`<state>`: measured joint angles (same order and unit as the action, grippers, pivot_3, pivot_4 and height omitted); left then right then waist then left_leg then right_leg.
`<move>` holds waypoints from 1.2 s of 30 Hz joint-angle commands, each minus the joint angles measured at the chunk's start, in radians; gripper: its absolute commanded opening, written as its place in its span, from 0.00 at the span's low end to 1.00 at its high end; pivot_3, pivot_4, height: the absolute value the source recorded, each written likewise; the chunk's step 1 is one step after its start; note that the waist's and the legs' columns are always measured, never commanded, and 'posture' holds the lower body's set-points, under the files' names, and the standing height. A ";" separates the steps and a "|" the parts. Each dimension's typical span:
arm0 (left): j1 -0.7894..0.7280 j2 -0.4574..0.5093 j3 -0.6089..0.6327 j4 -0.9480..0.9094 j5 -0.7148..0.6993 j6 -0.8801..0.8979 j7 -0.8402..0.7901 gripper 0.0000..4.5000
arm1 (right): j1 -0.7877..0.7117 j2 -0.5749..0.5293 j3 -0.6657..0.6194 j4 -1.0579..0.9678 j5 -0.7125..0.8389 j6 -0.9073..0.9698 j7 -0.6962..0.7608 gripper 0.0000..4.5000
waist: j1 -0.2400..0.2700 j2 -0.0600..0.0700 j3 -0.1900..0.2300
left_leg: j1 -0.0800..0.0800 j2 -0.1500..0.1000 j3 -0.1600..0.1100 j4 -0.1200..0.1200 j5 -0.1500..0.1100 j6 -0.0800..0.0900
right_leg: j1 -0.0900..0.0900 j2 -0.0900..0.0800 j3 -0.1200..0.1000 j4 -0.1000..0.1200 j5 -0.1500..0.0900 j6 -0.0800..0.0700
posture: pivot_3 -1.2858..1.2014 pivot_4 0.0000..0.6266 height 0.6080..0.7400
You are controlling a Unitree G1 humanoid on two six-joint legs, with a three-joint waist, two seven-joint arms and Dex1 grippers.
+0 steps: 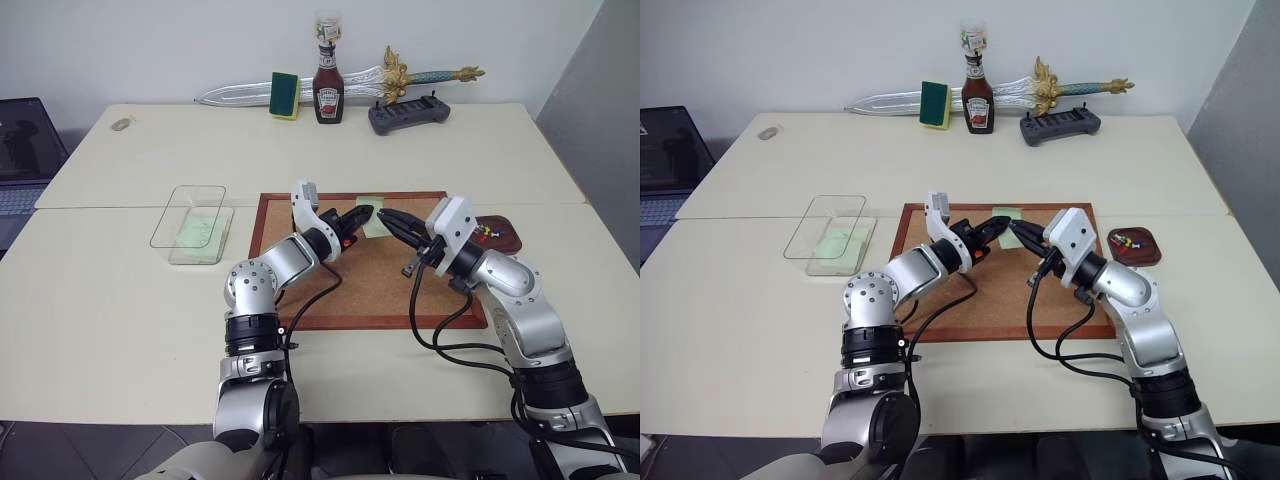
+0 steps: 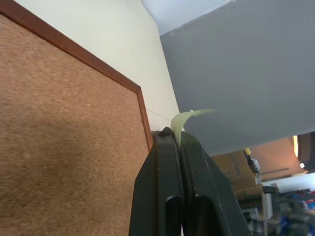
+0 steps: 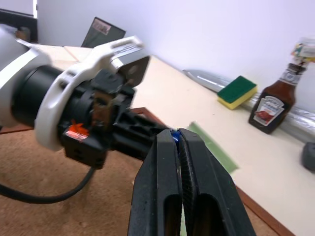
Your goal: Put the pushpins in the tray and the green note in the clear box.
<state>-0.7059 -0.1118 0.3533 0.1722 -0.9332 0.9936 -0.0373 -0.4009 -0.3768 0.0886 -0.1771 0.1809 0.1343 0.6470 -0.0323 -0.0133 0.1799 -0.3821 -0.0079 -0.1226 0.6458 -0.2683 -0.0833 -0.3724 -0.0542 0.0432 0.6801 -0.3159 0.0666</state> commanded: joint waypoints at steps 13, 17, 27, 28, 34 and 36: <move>0.120 0.182 -0.300 -0.249 0.237 -0.161 -0.208 0.00 | -0.082 -0.051 -0.206 0.108 -0.020 0.246 -0.256 0.00 | -0.001 0.000 0.000 | 0.000 0.000 0.001 -0.001 0.000 0.000 | -0.001 0.000 0.001 0.000 0.000 0.000 | 0.52 0.24 1.00; 0.155 0.196 -0.367 -0.295 0.278 -0.196 -0.248 0.00 | -0.113 -0.083 -0.224 0.199 -0.058 0.320 -0.313 0.00 | 0.001 0.000 0.000 | 0.000 0.000 0.002 -0.001 0.000 0.000 | -0.001 0.000 0.002 0.000 0.000 0.000 | 0.52 0.24 1.00; 0.164 0.181 -0.383 -0.297 0.313 -0.225 -0.267 0.00 | -0.155 -0.153 -0.216 0.351 -0.123 0.403 -0.358 0.00 | -0.001 0.000 0.000 | -0.001 0.000 0.003 -0.001 0.000 0.000 | -0.001 0.000 0.002 0.000 0.000 0.000 | 0.52 0.24 1.00; 0.163 0.181 -0.382 -0.296 0.314 -0.225 -0.269 0.00 | -0.151 -0.157 -0.217 0.348 -0.125 0.408 -0.360 0.00 | -0.001 0.000 0.000 | 0.000 0.000 0.003 -0.001 0.000 0.000 | -0.001 0.000 0.002 0.000 0.000 0.000 | 0.52 0.24 1.00; 0.158 0.181 -0.381 -0.284 0.323 -0.227 -0.281 0.00 | -0.132 -0.159 -0.223 0.327 -0.123 0.433 -0.364 0.00 | -0.001 0.000 0.000 | 0.000 0.000 0.003 -0.001 0.000 0.000 | -0.001 0.000 0.002 0.000 0.000 0.000 | 0.52 0.24 1.00; 0.156 0.179 -0.382 -0.281 0.326 -0.227 -0.285 0.00 | -0.130 -0.158 -0.221 0.328 -0.123 0.433 -0.367 0.00 | -0.001 0.000 0.000 | -0.001 0.000 0.002 -0.001 0.000 0.000 | -0.001 0.000 0.002 0.000 0.000 0.000 | 0.52 0.24 1.00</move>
<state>-0.5387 0.0732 -0.0314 -0.0830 -0.6112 0.7935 -0.3080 -0.5287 -0.5262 -0.1081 0.1926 0.0595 0.5685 0.2891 -0.0331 -0.0133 0.1799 -0.3826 -0.0081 -0.1201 0.6452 -0.2685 -0.0828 -0.3734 -0.0545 0.0451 0.6803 -0.3158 0.0665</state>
